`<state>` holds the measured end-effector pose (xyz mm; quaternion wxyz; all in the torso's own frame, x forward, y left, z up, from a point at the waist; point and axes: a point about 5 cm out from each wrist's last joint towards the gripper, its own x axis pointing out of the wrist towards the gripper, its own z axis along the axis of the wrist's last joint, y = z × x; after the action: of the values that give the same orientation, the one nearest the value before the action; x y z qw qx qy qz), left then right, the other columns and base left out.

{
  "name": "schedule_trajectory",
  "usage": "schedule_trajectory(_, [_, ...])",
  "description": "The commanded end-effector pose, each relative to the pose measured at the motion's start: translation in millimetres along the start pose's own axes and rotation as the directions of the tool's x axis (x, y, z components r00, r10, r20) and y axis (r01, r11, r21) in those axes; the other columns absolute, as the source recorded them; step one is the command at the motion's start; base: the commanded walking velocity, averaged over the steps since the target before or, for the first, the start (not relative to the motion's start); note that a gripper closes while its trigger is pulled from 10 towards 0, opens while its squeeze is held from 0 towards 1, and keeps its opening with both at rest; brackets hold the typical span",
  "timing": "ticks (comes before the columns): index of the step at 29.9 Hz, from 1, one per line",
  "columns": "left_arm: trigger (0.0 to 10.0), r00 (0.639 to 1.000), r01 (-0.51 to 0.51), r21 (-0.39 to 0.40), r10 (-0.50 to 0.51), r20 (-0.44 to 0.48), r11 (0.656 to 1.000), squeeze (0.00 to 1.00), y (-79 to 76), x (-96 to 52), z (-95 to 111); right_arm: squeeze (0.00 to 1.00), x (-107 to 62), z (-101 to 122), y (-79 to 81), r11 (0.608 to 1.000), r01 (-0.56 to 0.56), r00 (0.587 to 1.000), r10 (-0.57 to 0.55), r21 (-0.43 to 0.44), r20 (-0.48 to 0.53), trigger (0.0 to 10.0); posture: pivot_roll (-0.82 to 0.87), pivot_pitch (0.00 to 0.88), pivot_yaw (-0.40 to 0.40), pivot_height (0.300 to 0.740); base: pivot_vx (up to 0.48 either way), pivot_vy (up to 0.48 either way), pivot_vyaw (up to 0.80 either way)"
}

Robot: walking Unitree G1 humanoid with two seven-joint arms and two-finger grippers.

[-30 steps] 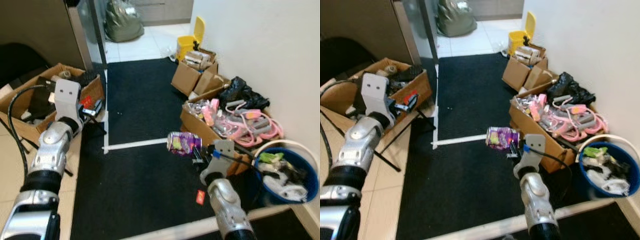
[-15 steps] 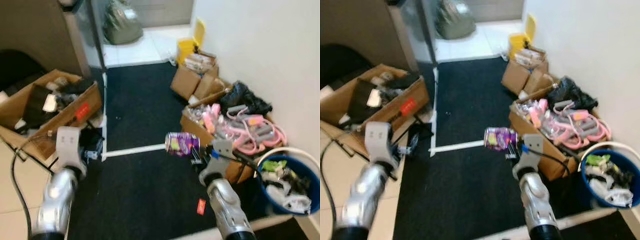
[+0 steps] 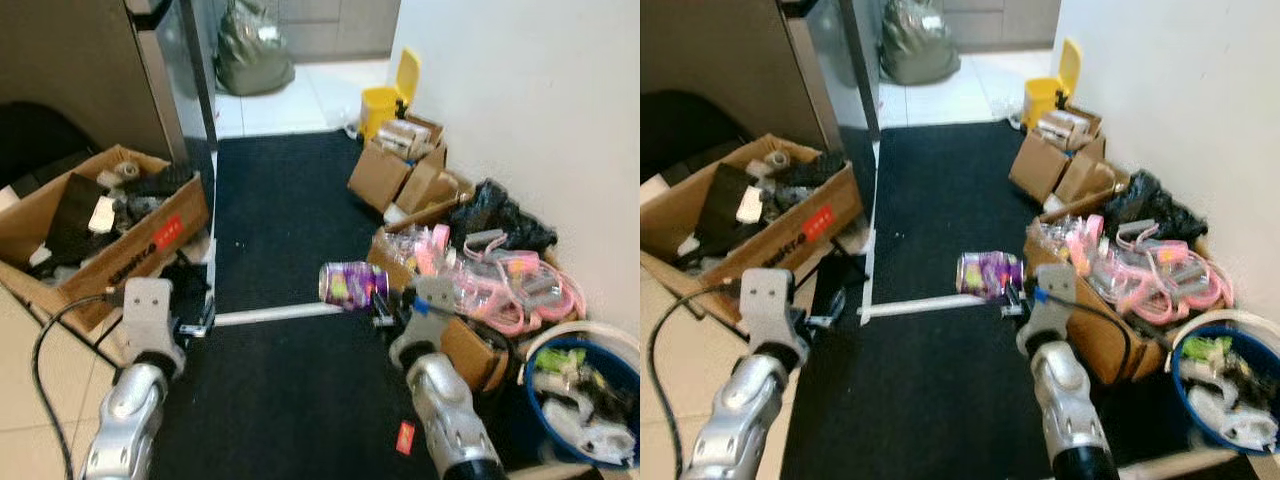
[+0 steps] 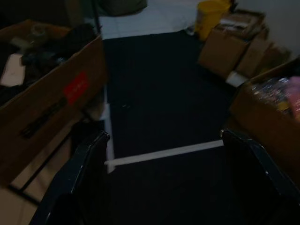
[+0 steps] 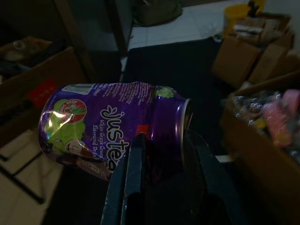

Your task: Picking trash to rubbish bin

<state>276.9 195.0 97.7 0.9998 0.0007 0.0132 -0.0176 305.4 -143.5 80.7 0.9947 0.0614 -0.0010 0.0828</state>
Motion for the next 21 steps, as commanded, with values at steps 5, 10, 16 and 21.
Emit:
schedule_trajectory(5, [10.0,1.000,-0.015,0.014,0.015,-0.013,1.000,0.00,2.2,-0.2,1.0,0.00,-2.0,-4.7,3.7,1.000,-0.006,1.000,0.006,-0.002,-0.010,10.0,0.00,0.070,0.000,0.740,0.282,0.000,0.00])
schedule_trajectory(10, [10.0,1.000,-0.005,0.014,0.005,-0.014,1.000,0.00,-1.1,0.5,2.9,0.00,-1.7,-3.3,2.2,1.000,0.001,1.000,-0.001,0.000,-0.004,10.0,0.00,0.072,-0.003,0.740,0.296,0.000,0.00])
schedule_trajectory(16, [10.0,1.000,-0.005,0.012,0.006,-0.015,1.000,0.00,-3.6,0.6,4.2,0.00,-0.8,-2.6,3.5,1.000,-0.002,1.000,0.002,0.001,-0.001,10.0,0.00,0.075,-0.004,0.740,0.304,0.000,0.00])
schedule_trajectory(21, [10.0,1.000,-0.010,0.009,0.010,-0.012,1.000,0.00,-4.2,1.0,5.6,0.00,0.9,-2.3,5.5,1.000,-0.014,1.000,0.014,-0.004,-0.003,10.0,0.00,0.072,-0.007,0.740,0.304,0.000,0.00])
